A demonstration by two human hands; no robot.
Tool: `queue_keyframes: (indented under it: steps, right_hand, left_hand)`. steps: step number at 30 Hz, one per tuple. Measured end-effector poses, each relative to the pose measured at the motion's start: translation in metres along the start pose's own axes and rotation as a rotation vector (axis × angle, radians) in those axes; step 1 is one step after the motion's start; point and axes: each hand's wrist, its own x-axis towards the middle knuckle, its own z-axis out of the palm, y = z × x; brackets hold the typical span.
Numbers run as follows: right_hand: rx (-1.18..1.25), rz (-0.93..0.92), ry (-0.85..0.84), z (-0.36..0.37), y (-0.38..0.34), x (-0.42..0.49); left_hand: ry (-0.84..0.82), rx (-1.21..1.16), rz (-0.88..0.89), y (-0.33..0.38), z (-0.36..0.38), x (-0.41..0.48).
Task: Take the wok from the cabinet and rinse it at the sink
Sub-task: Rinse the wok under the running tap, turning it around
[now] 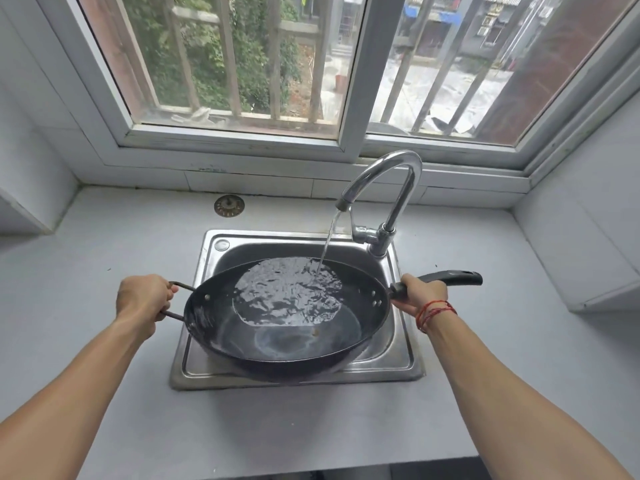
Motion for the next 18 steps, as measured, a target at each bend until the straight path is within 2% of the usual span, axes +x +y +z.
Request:
queue_keyframes:
  steps: [5,9,18]
  right_hand:
    - [-0.003,-0.062,0.051,-0.016,-0.017,-0.008]
    - [0.076,-0.087,0.049,-0.026,-0.03,-0.01]
    - [0.106,-0.151,0.034,-0.036,-0.041,-0.02]
  left_hand:
    - [-0.044,0.012,-0.042,-0.011,0.014,-0.002]
    - [-0.14,-0.002,-0.086,-0.019,0.024,-0.005]
    - [-0.106,0.02,-0.023,-0.02,0.035,-0.01]
